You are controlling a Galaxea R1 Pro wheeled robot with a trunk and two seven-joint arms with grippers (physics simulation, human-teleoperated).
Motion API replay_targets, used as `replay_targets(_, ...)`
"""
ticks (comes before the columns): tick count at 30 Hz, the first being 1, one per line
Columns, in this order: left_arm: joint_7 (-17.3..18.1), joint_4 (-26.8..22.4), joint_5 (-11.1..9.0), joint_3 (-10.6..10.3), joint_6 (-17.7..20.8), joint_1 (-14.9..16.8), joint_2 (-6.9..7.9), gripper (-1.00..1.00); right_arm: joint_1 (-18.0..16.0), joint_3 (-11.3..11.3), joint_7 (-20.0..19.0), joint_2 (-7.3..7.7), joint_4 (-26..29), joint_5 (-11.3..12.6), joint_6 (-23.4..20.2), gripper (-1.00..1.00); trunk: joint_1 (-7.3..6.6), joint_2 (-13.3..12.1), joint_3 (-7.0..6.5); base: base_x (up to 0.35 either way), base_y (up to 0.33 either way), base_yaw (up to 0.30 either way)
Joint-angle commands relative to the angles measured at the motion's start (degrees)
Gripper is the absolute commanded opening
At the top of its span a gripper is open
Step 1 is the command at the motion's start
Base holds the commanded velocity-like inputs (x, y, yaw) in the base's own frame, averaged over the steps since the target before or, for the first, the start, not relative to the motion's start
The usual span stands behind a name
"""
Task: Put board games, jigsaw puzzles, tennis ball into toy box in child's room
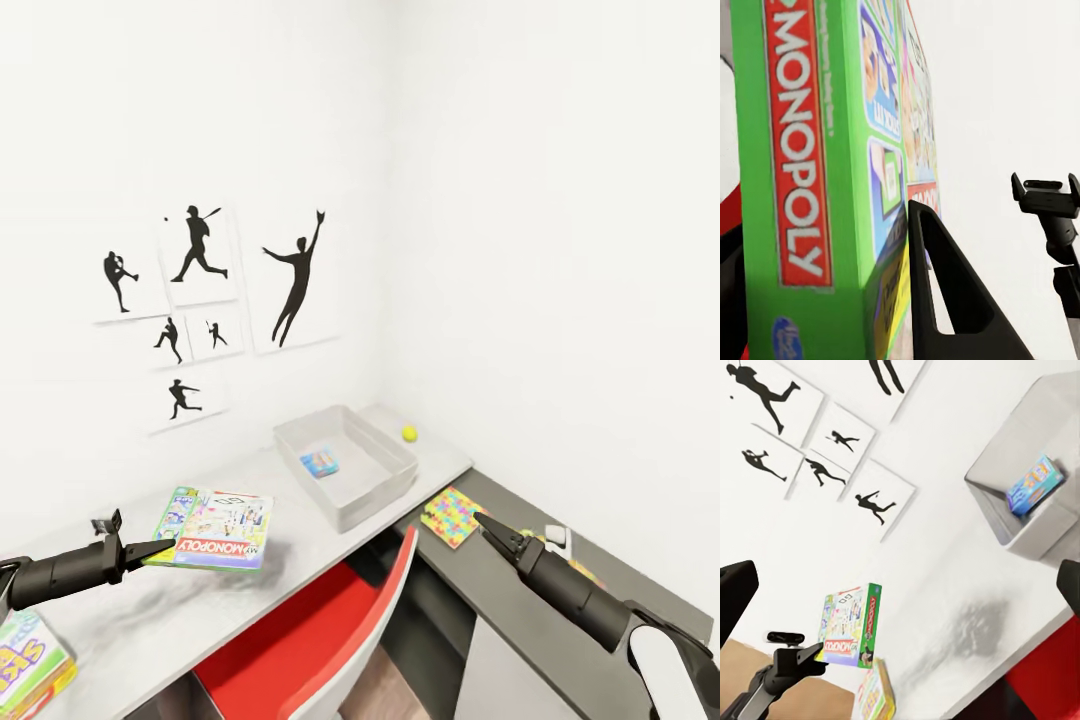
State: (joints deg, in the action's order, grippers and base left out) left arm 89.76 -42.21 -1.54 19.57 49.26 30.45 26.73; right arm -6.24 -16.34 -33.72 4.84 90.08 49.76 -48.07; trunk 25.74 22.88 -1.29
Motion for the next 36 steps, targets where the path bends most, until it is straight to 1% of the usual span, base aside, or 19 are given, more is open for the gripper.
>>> replay_targets(1, 0.24, 0.02, -0.04, 0.03, 0.57, 0.04, -0.01, -1.00, -0.01, -0.09, -0.12, 0.00, 0.01, 0.07, -0.36, 1.00, 0.05, 0.04, 0.02, 0.260, 0.000, 0.291)
replay_targets(7, 0.24, 0.02, -0.04, 0.03, 0.57, 0.04, -0.01, -1.00, -0.05, -0.09, -0.12, 0.00, 0.01, 0.07, -0.36, 1.00, 0.05, 0.04, 0.02, 0.225, -0.038, 0.291)
replay_targets(18, 0.24, 0.02, -0.04, 0.03, 0.57, 0.04, -0.01, -1.00, -0.02, -0.09, -0.12, 0.04, 0.01, 0.07, -0.36, 1.00, 0.05, 0.04, 0.02, 0.182, -0.126, 0.290)
replay_targets(27, 0.24, 0.02, -0.04, 0.03, 0.57, 0.04, -0.01, -1.00, -0.04, -0.09, -0.11, 0.08, -0.06, 0.07, -0.36, 1.00, 0.05, 0.04, 0.02, 0.170, -0.019, 0.290)
replay_targets(31, 0.24, 0.02, -0.04, 0.03, 0.57, 0.04, -0.07, -1.00, -0.06, -0.17, -0.12, 0.05, -0.08, 0.07, -0.36, 1.00, 0.05, 0.04, 0.03, 0.043, -0.002, 0.156)
replay_targets(36, 0.24, 0.02, -0.04, 0.03, 0.57, 0.04, -0.08, -1.00, -0.04, -0.32, -0.12, 0.04, -0.09, 0.07, -0.36, 1.00, 0.05, 0.04, 0.09, 0.010, 0.000, 0.037)
